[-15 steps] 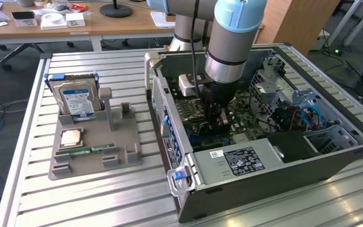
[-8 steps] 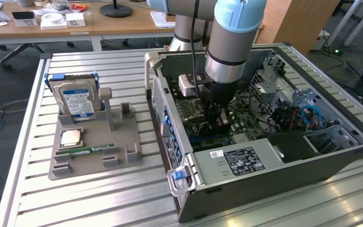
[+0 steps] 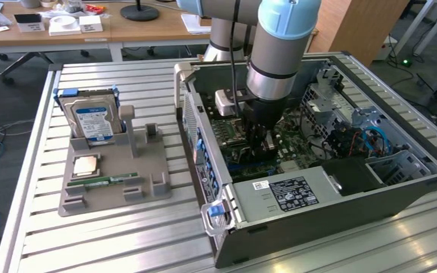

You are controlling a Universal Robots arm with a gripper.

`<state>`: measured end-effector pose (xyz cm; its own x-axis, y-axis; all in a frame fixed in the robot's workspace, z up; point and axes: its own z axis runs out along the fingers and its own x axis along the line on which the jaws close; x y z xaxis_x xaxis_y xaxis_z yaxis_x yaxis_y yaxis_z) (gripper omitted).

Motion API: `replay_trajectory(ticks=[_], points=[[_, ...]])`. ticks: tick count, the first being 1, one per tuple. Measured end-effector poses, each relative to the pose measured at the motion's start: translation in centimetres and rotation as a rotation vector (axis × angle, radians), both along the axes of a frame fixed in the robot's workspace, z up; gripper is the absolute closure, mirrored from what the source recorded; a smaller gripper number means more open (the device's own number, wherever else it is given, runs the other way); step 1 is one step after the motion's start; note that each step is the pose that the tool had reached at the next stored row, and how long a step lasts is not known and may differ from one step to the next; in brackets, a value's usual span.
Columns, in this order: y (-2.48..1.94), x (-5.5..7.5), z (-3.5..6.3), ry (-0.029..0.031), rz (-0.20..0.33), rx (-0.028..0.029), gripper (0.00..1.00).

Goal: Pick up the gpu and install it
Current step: 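Insert the gpu into the slot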

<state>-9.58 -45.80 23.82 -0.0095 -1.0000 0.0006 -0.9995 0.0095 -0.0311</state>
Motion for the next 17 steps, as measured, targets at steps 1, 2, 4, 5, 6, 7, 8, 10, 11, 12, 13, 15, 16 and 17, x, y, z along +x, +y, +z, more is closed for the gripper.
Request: replay_trajectory(ticks=[1, 2, 4, 5, 6, 7, 8, 10, 11, 12, 13, 15, 16, 17], points=[[0.00, 0.00, 0.00, 0.0000, 0.000, 0.0000, 0.74], [0.00, 0.00, 0.00, 0.0000, 0.000, 0.0000, 0.74], [0.00, 0.00, 0.00, 0.0000, 0.000, 0.0000, 0.74], [0.00, -0.04, -0.03, 0.0008, 0.000, 0.0009, 0.74], [0.00, -0.02, -0.03, -0.0002, 0.000, 0.0006, 0.73], [0.01, -0.02, -0.04, -0.0004, 0.000, 0.0008, 0.67], [0.01, -0.01, -0.01, 0.0000, 0.000, 0.0002, 0.67], [0.00, 0.00, -0.01, -0.0001, 0.000, 0.0002, 0.55], [0.00, 0.00, 0.00, 0.0000, 0.000, 0.0001, 0.55], [0.00, 0.00, 0.00, 0.0000, 0.000, 0.0001, 0.49], [0.00, 0.00, -0.01, 0.0000, 0.000, 0.0002, 0.44], [0.00, 0.00, 0.00, 0.0000, 0.000, 0.0001, 0.38], [0.00, 0.00, -0.01, 0.0000, 0.000, 0.0002, 0.38], [0.00, 0.00, 0.00, 0.0000, 0.000, 0.0001, 0.31]])
